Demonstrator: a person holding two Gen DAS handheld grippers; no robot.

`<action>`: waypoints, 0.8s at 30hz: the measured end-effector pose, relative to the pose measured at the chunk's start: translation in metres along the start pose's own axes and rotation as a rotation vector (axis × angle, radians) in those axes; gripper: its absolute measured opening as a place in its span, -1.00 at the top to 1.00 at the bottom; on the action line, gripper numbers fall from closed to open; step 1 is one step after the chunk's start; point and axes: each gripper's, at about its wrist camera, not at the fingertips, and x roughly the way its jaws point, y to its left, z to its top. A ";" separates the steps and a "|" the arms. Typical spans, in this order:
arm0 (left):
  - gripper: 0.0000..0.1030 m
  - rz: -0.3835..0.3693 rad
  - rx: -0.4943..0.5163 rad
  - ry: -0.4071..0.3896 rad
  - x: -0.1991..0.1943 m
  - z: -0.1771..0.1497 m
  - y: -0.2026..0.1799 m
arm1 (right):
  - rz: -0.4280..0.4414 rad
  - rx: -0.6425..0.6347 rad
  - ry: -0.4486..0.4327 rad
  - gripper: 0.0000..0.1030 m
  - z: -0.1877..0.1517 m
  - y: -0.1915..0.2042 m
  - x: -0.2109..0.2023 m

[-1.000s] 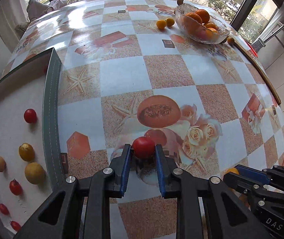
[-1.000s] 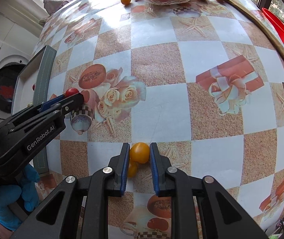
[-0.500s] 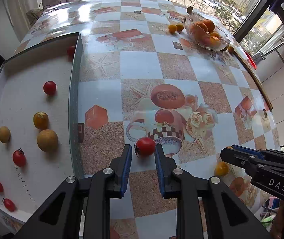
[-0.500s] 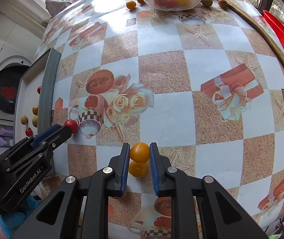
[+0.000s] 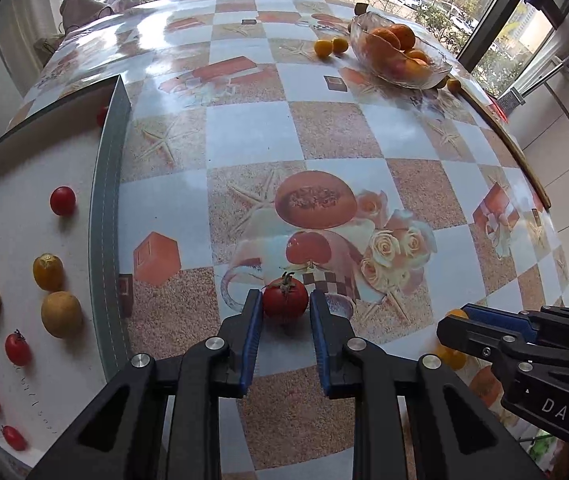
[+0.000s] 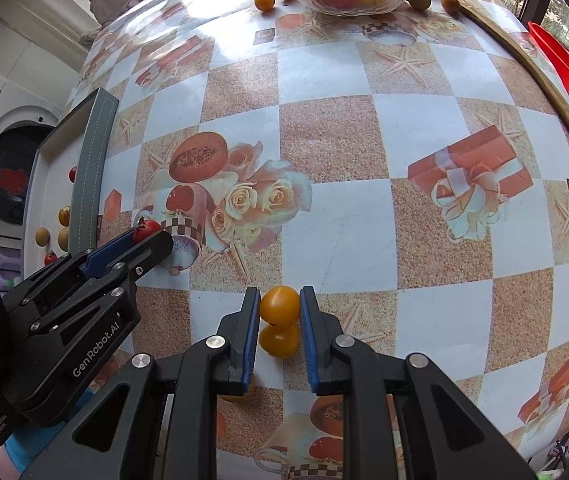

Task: Organize fruits
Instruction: 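Carry both held tomatoes over the white tray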

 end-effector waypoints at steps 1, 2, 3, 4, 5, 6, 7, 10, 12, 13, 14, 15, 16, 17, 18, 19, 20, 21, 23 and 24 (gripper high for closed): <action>0.54 -0.010 -0.009 0.001 -0.001 0.000 0.002 | 0.002 0.001 -0.001 0.58 0.000 0.000 0.000; 0.55 -0.018 -0.019 0.002 -0.002 0.000 0.004 | 0.003 0.000 -0.006 0.58 0.001 0.000 -0.002; 0.55 -0.024 -0.032 0.000 -0.005 0.000 0.007 | 0.005 0.000 -0.011 0.58 0.001 0.000 -0.004; 0.55 -0.029 -0.045 -0.004 -0.007 0.000 0.009 | 0.008 0.001 -0.015 0.58 0.001 -0.001 -0.005; 0.55 -0.036 -0.059 -0.009 -0.010 0.000 0.012 | 0.012 0.000 -0.018 0.58 0.002 -0.002 -0.008; 0.55 -0.039 -0.072 -0.013 -0.013 0.000 0.015 | 0.015 0.001 -0.020 0.58 0.003 -0.001 -0.009; 0.55 -0.039 -0.080 -0.017 -0.016 0.000 0.017 | 0.017 0.000 -0.021 0.58 0.004 -0.001 -0.010; 0.55 -0.036 -0.089 -0.032 -0.025 0.001 0.021 | 0.020 -0.007 -0.025 0.58 0.006 0.002 -0.012; 0.55 -0.034 -0.090 -0.043 -0.032 0.001 0.023 | 0.022 -0.015 -0.028 0.58 0.008 0.005 -0.013; 0.55 -0.033 -0.092 -0.048 -0.035 0.002 0.025 | 0.023 -0.020 -0.029 0.58 0.009 0.007 -0.014; 0.55 -0.032 -0.095 -0.054 -0.039 0.002 0.027 | 0.025 -0.026 -0.031 0.58 0.010 0.009 -0.014; 0.55 -0.031 -0.100 -0.060 -0.042 0.003 0.029 | 0.026 -0.032 -0.032 0.58 0.011 0.011 -0.015; 0.55 -0.029 -0.104 -0.066 -0.045 0.003 0.031 | 0.029 -0.039 -0.033 0.58 0.013 0.014 -0.015; 0.55 -0.026 -0.109 -0.073 -0.049 0.003 0.034 | 0.031 -0.044 -0.034 0.58 0.015 0.018 -0.015; 0.55 -0.023 -0.113 -0.079 -0.052 0.004 0.036 | 0.035 -0.051 -0.035 0.58 0.016 0.020 -0.016; 0.55 -0.020 -0.120 -0.086 -0.056 0.004 0.040 | 0.039 -0.056 -0.035 0.58 0.018 0.024 -0.016; 0.55 -0.016 -0.125 -0.092 -0.059 0.004 0.044 | 0.043 -0.063 -0.036 0.58 0.019 0.028 -0.015; 0.55 -0.010 -0.131 -0.097 -0.061 0.004 0.047 | 0.046 -0.072 -0.038 0.58 0.020 0.033 -0.015; 0.55 0.001 -0.146 -0.108 -0.067 0.003 0.057 | 0.051 -0.094 -0.039 0.58 0.023 0.044 -0.014; 0.55 0.008 -0.154 -0.114 -0.070 0.003 0.061 | 0.054 -0.107 -0.040 0.58 0.025 0.050 -0.013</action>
